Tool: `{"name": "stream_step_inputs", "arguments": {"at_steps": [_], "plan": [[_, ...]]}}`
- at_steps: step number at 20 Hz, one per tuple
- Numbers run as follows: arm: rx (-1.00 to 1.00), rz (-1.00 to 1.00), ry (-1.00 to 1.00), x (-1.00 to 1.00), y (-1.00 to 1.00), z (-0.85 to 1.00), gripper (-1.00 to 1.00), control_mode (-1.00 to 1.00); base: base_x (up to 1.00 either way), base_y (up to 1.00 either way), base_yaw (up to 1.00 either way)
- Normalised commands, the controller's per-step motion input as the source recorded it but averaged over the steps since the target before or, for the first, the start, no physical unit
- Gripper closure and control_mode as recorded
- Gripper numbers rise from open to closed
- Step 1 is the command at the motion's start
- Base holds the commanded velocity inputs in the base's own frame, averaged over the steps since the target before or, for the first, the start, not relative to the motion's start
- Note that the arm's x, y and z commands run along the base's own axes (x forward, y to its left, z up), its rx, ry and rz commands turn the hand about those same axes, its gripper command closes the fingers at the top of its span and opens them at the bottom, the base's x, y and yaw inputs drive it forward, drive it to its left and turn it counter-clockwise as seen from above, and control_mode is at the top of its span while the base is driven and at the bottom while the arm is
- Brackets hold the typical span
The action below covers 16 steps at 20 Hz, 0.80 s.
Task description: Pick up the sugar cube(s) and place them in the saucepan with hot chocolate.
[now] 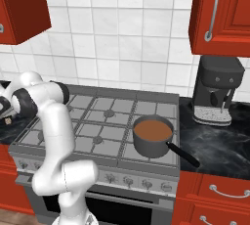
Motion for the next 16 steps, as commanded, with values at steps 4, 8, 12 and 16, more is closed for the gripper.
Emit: {"name": "stream_step_inputs", "arguments": {"at_steps": [4, 8, 12, 16], "plan": [[0.00, 0.00, 0.11, 0.23, 0.00, -0.13, -1.00, -1.00, 0.00, 0.00, 0.00], [0.00, 0.00, 0.10, 0.32, 0.00, -0.05, -1.00, -1.00, 0.00, 0.00, 0.00], [0.00, 0.00, 0.02, 0.11, 0.00, -0.04, -1.00, -1.00, 0.00, 0.00, 0.00], [0.00, 0.00, 0.00, 0.01, 0.19, 0.00, -1.00, -1.00, 0.00, 0.00, 0.00]]}}
